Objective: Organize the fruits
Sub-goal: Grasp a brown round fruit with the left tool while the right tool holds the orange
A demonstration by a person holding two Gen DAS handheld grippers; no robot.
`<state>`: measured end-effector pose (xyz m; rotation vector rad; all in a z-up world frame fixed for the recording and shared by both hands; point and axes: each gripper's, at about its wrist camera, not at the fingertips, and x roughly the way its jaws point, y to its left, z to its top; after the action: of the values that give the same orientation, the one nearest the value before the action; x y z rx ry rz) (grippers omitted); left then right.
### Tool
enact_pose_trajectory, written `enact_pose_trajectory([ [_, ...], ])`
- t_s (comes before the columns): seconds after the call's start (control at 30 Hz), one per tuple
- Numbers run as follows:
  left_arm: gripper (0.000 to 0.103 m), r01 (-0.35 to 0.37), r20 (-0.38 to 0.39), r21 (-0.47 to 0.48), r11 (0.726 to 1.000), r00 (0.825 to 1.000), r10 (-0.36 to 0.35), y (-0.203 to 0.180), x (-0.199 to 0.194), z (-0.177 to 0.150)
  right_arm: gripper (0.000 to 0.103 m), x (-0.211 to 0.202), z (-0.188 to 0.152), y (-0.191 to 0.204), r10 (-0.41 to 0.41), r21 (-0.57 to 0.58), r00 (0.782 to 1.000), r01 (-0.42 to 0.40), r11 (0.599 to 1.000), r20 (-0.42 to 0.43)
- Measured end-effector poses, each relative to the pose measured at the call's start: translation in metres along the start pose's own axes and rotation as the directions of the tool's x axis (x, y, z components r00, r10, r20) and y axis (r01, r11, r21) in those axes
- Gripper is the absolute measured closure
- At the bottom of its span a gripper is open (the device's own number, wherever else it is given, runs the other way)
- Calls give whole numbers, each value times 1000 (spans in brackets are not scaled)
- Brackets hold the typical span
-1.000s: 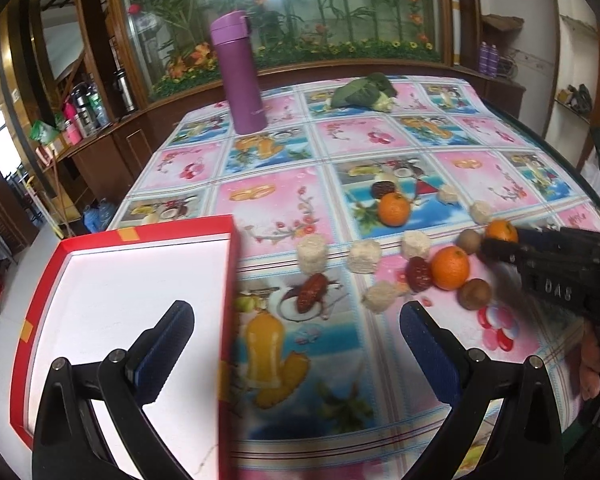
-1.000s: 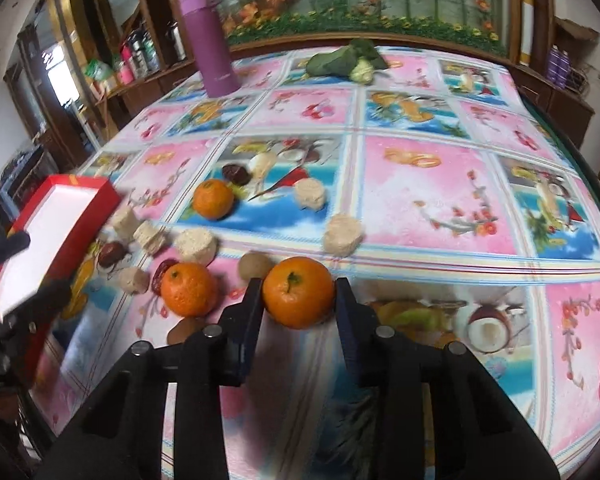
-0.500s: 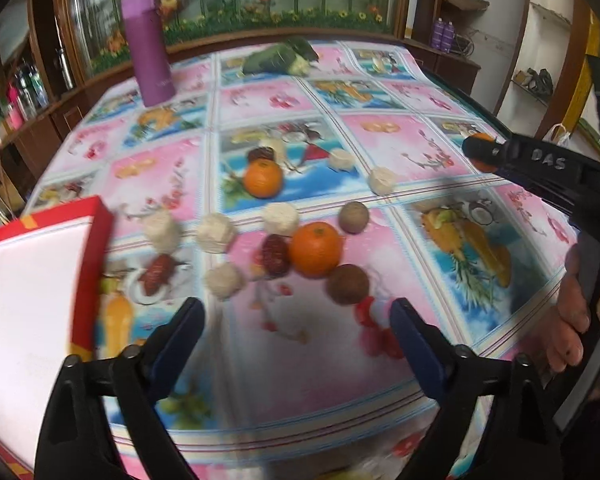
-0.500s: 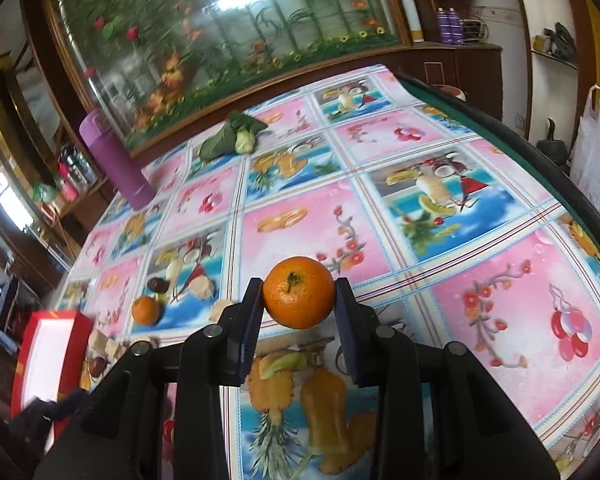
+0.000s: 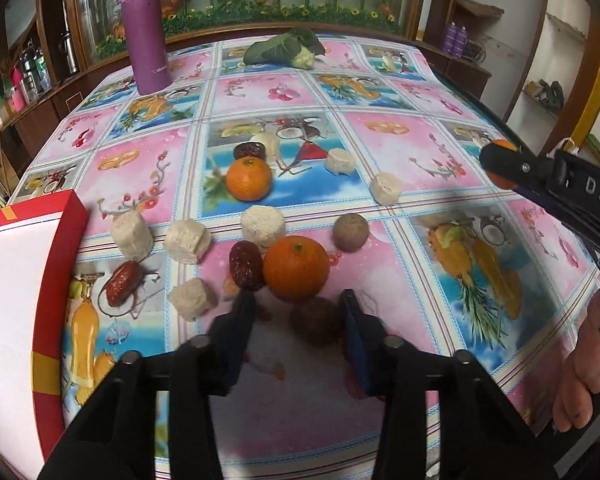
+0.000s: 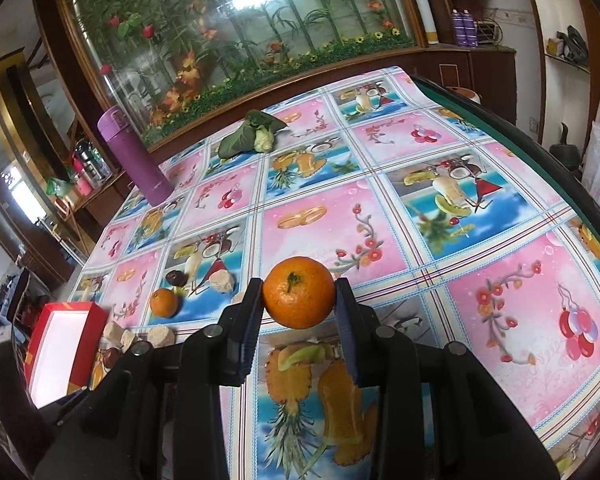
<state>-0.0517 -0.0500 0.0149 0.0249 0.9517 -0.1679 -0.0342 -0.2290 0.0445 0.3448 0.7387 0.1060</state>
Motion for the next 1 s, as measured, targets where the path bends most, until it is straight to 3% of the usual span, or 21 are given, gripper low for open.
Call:
enact_pose_trajectory([
  [0.07, 76, 14, 1, -13, 1000, 1000, -14, 7, -1, 0, 66, 0, 0, 2, -1, -10, 1000, 1, 1000, 0],
  [0.13, 78, 26, 3, -23, 999, 1000, -26, 13, -2, -1, 66, 1, -1, 3, -3, -16, 1000, 3, 1000, 2],
  [0.67, 77, 4, 10, 42, 999, 1000, -4, 39, -19, -23, 66, 7, -4, 7, -32, -51, 999, 31, 998, -11],
  [0.73, 70, 19, 8, 50, 999, 1000, -20, 40, -20, -24, 66, 7, -4, 8, -34, -53, 999, 34, 998, -11],
  [0.8, 47, 22, -1, 54, 998, 1000, -22, 40, -20, -25, 66, 7, -4, 8, -31, -51, 999, 30, 998, -14],
  [0.83, 28, 1, -11, 53, 999, 1000, 0, 40, -18, -24, 66, 8, -4, 8, -31, -51, 999, 30, 998, -14],
  [1.0, 26, 4, -12, 22, 1000, 1000, -4, 47, -16, -24, 66, 8, -5, 9, -29, -54, 999, 28, 998, -14],
])
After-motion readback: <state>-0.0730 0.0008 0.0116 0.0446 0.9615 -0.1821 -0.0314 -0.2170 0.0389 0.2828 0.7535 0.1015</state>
